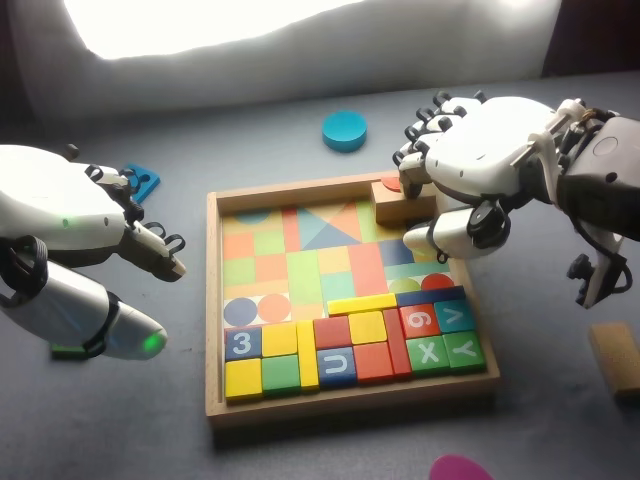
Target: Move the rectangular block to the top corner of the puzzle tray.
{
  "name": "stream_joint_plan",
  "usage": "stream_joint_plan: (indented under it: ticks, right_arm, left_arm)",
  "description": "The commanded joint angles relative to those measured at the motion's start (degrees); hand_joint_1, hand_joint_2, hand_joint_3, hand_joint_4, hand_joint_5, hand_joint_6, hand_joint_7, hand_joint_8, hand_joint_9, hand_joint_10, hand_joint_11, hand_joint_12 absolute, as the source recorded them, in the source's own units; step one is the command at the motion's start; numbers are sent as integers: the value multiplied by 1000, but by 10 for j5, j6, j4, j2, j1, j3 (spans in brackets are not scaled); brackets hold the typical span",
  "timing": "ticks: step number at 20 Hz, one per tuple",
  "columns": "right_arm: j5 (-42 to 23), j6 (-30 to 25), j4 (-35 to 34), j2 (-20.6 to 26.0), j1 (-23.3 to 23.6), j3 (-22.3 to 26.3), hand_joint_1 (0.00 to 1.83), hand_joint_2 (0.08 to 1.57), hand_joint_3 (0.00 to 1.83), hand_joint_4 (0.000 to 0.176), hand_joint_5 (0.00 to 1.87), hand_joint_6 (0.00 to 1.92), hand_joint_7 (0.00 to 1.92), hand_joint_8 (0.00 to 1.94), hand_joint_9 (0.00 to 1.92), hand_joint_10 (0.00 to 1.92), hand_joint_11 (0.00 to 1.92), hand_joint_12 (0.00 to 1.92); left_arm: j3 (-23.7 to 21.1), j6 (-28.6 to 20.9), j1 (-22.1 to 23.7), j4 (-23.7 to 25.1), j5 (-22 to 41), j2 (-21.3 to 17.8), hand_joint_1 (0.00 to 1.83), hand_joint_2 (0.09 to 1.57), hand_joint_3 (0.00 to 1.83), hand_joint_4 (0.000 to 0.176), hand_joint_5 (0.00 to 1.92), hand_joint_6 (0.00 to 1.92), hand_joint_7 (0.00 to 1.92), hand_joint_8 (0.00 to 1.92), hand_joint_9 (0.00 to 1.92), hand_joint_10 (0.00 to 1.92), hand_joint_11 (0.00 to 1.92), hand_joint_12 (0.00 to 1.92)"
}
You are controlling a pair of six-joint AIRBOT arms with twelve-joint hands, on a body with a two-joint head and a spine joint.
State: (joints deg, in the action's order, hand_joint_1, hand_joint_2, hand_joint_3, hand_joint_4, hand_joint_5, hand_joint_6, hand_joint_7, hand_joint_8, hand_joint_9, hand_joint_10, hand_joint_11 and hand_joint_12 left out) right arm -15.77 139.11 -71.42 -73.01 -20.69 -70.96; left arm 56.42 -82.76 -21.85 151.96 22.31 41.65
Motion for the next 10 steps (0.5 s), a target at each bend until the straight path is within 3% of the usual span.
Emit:
stream_joint_plan:
  ticks: [1, 3, 5, 9, 10]
  right_arm:
    - [-24, 4, 8, 3, -1, -6, 249, 1246, 0, 0, 438, 577, 287, 3, 123, 98, 0, 470]
    - [-24, 4, 8, 2, -1, -10, 228, 1255, 2, 0, 408, 590, 252, 6, 99, 91, 0, 338]
    - [-24, 4, 9, 1, 1, -12, 225, 1253, 1, 0, 411, 592, 282, 9, 115, 100, 0, 419]
    - [-23, 4, 9, 1, 6, -13, 249, 1249, 0, 0, 416, 596, 266, 1, 99, 89, 0, 293]
    - [-23, 4, 9, 1, 7, -13, 241, 1250, 0, 0, 421, 594, 279, 4, 116, 94, 0, 356]
  left_arm:
    - [1, -1, 3, -6, -36, 3, 0, 1218, 0, 0, 410, 10, 486, 6, 483, 8, 18, 1044]
    - [1, -1, 3, -6, -36, 3, 0, 1222, 1, 0, 381, 1, 461, 0, 460, 0, 4, 1035]
    - [1, -1, 3, -6, -36, 3, 0, 1216, 0, 0, 401, 9, 487, 11, 486, 11, 24, 1038]
    - [1, -1, 3, -6, -36, 3, 0, 1213, 0, 0, 403, 4, 505, 6, 493, 6, 42, 1015]
    - [1, -1, 3, -6, -36, 3, 0, 1215, 0, 0, 396, 0, 493, 0, 489, 3, 41, 1009]
